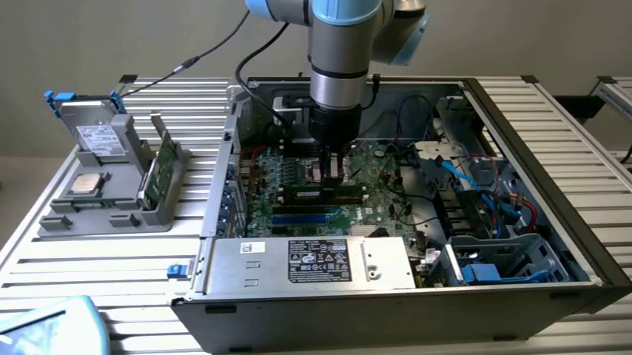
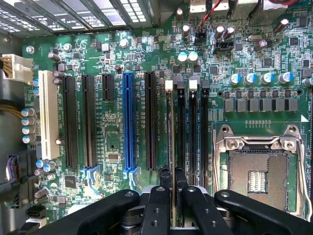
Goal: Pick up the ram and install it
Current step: 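Insert the ram into the slot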
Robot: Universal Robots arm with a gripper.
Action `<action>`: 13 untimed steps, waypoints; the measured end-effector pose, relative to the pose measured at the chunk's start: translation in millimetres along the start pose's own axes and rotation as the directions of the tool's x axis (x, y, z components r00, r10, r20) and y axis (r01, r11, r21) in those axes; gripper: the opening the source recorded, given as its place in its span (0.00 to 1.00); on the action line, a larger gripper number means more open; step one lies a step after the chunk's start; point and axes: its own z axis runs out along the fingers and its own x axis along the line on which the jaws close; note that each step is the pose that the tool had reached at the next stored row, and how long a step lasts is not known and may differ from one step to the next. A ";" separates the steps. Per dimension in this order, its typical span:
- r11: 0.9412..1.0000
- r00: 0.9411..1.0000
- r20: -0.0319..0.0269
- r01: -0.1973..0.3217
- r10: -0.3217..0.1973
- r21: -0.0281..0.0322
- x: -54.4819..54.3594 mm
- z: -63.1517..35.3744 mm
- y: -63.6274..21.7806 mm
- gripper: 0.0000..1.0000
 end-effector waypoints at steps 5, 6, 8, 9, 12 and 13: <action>1.000 1.000 0.000 0.000 0.000 0.000 0.0 0.2 0.0 0.15; 1.000 1.000 0.000 0.000 0.000 0.000 0.0 0.2 0.0 0.16; 1.000 1.000 0.000 0.000 0.000 0.000 0.0 0.2 0.0 0.22; 1.000 1.000 0.000 0.000 0.000 0.000 0.0 0.2 0.0 0.29; 1.000 1.000 0.000 0.000 0.000 0.000 0.0 0.2 0.0 0.40; 1.000 1.000 0.000 0.000 0.000 0.000 0.1 -0.5 0.0 0.46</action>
